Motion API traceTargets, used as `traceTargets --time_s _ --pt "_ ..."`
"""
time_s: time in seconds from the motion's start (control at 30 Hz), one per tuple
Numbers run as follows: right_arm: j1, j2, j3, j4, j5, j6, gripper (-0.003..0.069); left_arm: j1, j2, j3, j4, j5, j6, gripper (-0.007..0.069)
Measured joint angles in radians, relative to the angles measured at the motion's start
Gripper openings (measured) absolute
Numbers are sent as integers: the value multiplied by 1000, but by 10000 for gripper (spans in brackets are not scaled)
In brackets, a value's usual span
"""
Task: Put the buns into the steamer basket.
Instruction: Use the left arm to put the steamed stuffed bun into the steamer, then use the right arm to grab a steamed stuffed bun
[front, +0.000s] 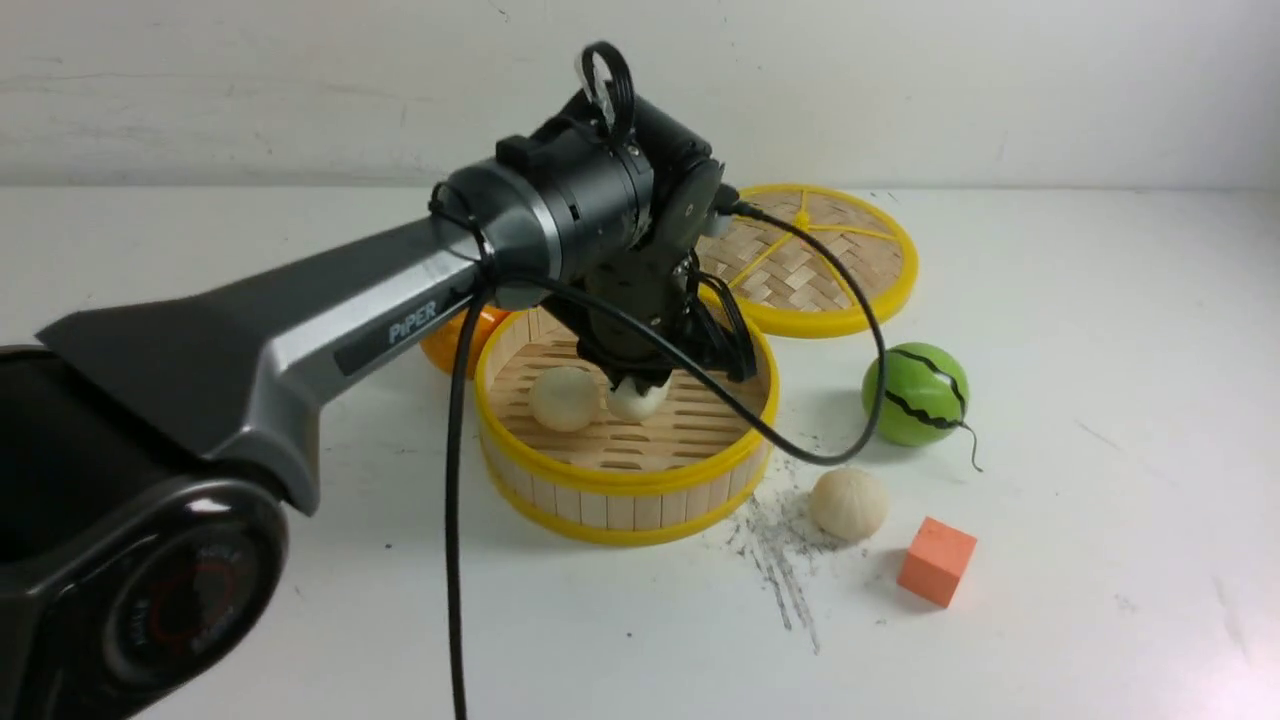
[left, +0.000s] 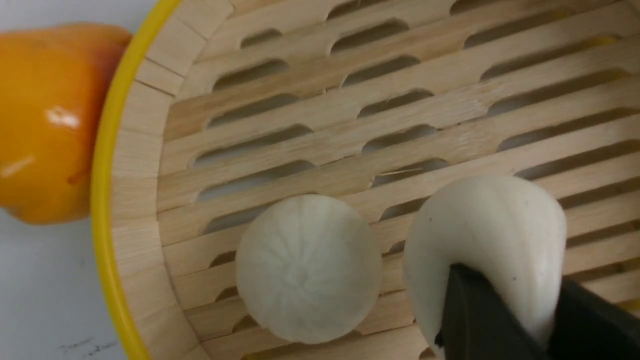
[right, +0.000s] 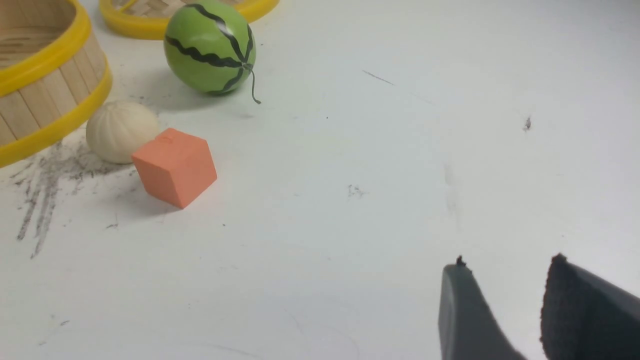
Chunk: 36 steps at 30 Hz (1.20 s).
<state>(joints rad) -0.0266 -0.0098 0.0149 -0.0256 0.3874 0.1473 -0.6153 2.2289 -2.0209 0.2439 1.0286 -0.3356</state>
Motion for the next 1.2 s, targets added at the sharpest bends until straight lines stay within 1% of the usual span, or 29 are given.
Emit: traceTargets --time_s 0.17,0.27,0.33,0.4,0.5,0.6,0.67,0.73,0.8,0.97,1.03,1.13,1.2 --pt "0 0 0 0 0 0 239 2 18 -1 -15 3 0 349" --pt "0 0 0 0 0 0 239 2 18 -6 -16 9 0 421" --pt "0 0 0 0 0 0 239 2 18 -12 -16 22 0 440" --pt "0 0 0 0 0 0 239 2 18 -49 -16 83 0 455" --pt "0 0 0 0 0 0 239 2 5 -136 -16 180 0 459" --pt "0 0 0 0 0 0 239 2 -42 -196 -19 200 0 459" --pt "0 0 0 0 0 0 239 2 -94 -211 -28 203 0 454" --pt "0 0 0 0 0 0 239 2 -196 -216 -54 215 0 430" --pt "0 0 0 0 0 0 239 1 -237 -216 -59 217 0 414" --pt "0 0 0 0 0 0 239 -8 -478 -126 -65 217 0 280" --pt "0 0 0 0 0 0 239 -8 -610 -21 -63 217 0 204" --pt "0 0 0 0 0 0 239 -8 -749 114 -57 217 0 139" --pt "0 0 0 0 0 0 239 -8 -864 242 -55 217 0 98"
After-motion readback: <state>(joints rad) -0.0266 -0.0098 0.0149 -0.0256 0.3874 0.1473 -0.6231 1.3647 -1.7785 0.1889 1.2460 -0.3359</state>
